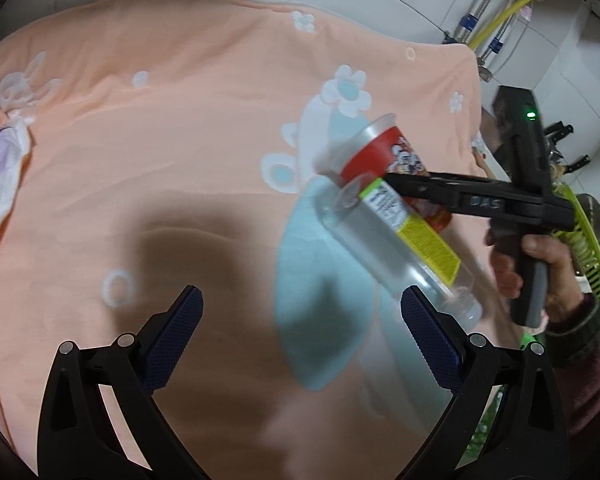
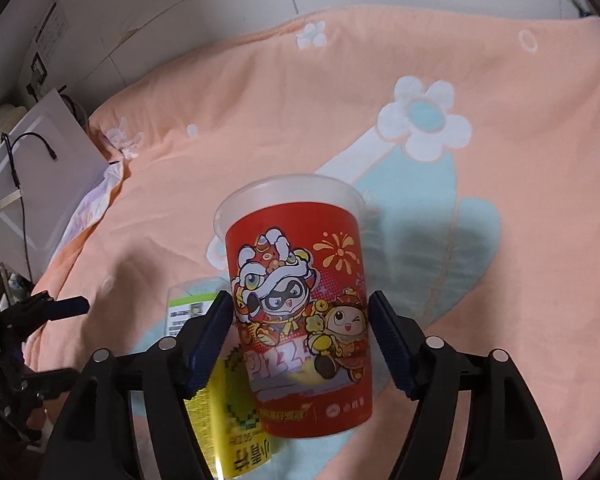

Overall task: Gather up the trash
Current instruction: 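Grasp the red printed cup with right tool while left tool grasps the clear bottle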

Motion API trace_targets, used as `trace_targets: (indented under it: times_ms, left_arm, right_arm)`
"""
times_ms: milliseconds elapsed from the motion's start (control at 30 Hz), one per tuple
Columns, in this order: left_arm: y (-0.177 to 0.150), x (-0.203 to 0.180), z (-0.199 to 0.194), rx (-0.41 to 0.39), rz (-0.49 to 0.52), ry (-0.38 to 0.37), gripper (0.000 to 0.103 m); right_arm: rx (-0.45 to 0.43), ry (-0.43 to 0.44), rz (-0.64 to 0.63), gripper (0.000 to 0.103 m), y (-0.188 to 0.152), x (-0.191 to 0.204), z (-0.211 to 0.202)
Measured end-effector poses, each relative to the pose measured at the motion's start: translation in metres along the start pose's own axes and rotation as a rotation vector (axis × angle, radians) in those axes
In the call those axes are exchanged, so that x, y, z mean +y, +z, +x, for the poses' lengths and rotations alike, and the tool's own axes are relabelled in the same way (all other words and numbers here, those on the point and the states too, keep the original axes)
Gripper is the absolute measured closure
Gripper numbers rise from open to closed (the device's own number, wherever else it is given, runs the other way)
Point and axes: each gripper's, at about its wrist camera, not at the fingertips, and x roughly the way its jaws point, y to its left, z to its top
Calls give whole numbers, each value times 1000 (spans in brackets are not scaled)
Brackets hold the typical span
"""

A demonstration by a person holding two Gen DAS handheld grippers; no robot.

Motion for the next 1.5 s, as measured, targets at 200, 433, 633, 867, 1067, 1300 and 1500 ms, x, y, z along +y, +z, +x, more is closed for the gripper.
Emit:
trace_targets:
  times_ms: [200,433,633,867,1067,1300,1500]
  left_arm:
    - [9,-11,13,44,-55,-54,5]
    - [16,-32,31,84,-116,-106,5]
    - [15,-51,52,124,-137,-101,5]
    - [20,-69,72,171,-208,-84,5]
    - [22,-75,94,220,-294,-23,6]
    - [21,-81,108,246,-339,54,17]
    - [24,-81,109,237,-307,64,39]
  right_arm:
    - [2,52,31,35,-2,-7,12]
    - [-65,2,67,35,-12,-13,-14]
    - [-115,-69,119,35,-37,-28,-58]
    - [-153,-133,162,35,-76,-40,-99]
    - [-168,-160,183,35,-107,-43,-122]
    - [-187,-158,212,35,-137,-39,-137]
    - [-197,-161,238,35,-159,-35,-145]
